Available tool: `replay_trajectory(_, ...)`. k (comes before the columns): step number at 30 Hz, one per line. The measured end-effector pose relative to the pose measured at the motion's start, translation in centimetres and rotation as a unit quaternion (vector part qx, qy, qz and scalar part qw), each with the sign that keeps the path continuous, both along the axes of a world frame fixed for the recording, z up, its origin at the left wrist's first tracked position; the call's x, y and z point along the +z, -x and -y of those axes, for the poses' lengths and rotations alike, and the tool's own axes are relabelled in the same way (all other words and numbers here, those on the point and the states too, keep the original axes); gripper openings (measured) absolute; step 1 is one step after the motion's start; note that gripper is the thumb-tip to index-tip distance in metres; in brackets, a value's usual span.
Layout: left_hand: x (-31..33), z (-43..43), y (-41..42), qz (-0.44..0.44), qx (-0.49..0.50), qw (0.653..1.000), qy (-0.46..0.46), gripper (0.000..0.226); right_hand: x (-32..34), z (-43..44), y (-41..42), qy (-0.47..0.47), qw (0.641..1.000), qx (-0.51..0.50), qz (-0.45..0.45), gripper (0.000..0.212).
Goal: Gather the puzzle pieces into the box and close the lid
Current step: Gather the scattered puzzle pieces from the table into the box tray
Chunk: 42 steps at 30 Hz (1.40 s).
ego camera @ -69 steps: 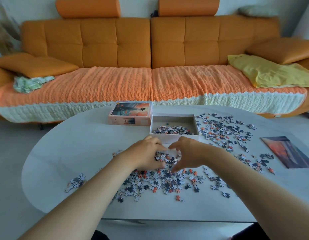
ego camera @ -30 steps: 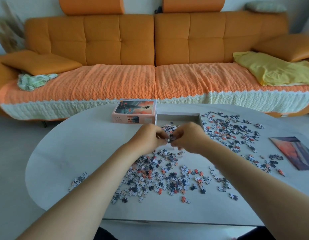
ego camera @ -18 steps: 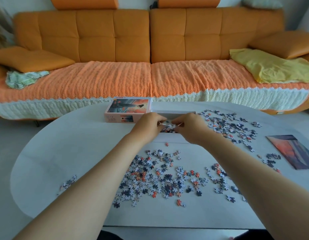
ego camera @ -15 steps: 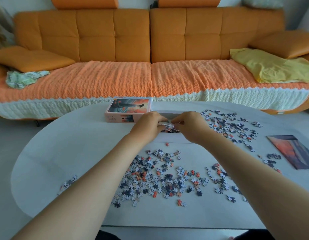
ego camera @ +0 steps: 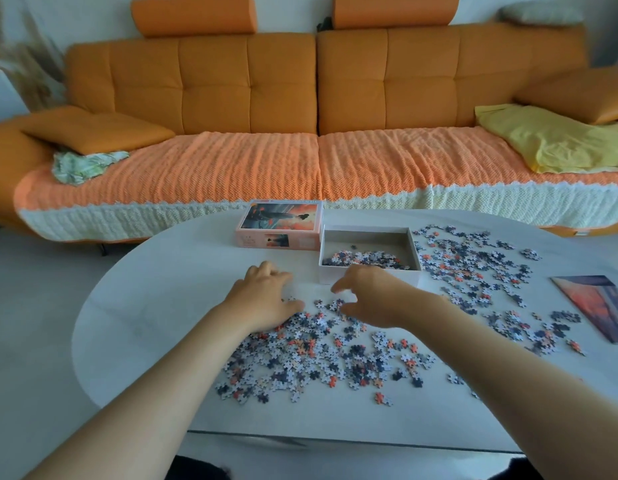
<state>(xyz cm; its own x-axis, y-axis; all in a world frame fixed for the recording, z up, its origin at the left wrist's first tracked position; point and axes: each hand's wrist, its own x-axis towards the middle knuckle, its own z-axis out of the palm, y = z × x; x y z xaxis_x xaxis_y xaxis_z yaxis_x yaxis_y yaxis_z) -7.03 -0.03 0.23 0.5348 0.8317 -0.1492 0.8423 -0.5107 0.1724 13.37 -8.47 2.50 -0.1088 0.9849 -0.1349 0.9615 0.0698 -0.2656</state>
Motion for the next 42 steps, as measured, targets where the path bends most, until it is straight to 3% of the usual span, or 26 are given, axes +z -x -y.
replay_trajectory(2, -0.5, 0.4, 0.3, -0.024, -0.002, 1.000, 0.013, 0.067, -0.9, 0.3, 0.3, 0.016, 0.999, -0.013, 0.036, 0.047)
replay_trajectory(6, -0.9, 1.4, 0.1, 0.082, -0.044, 0.995, 0.036, 0.054, -1.2, 0.5, 1.1, 0.024, 1.000, -0.008, 0.005, 0.039)
replay_trajectory(10, -0.3, 1.5, 0.3, 0.124, -0.060, 0.988, 0.065, 0.057, -0.5, 0.5, 1.1, 0.010, 0.999, -0.010, -0.038, 0.038)
replay_trajectory(15, 0.7, 0.8, 2.4, -0.023, -0.063, 0.996, 0.062, 0.100, -1.6, 0.9, 1.7, -0.006, 1.000, 0.016, -0.009, 0.063)
replay_trajectory(18, 0.1, 0.8, 2.9, -0.025, -0.064, 0.993, 0.101, 0.111, -2.2, 1.1, 3.1, 0.006, 0.999, 0.040, 0.018, 0.090)
replay_trajectory(20, -0.3, 0.8, 2.6, 0.013, -0.060, 0.993, 0.102, 0.104, -2.4, 0.9, 3.7, -0.003, 0.998, 0.040, 0.043, 0.089)
replay_trajectory(26, -0.8, 1.1, 1.3, 0.108, -0.071, 0.987, 0.095, 0.074, -2.2, 0.3, 2.7, -0.019, 1.000, 0.012, -0.017, 0.045)
replay_trajectory(29, -0.6, 1.0, 1.1, 0.105, -0.074, 0.989, 0.077, 0.074, -1.5, 0.6, 1.9, -0.014, 1.000, -0.013, -0.013, 0.049)
replay_trajectory(34, -0.7, 0.8, 1.1, 0.056, -0.068, 0.994, 0.057, 0.069, -1.2, 1.0, 1.2, 0.058, 0.992, -0.081, 0.075, 0.074)
replay_trajectory(42, -0.6, 1.7, -0.9, 0.138, -0.074, 0.986, 0.050, 0.042, -2.1, 0.2, 2.6, 0.020, 0.994, -0.095, -0.042, 0.047)
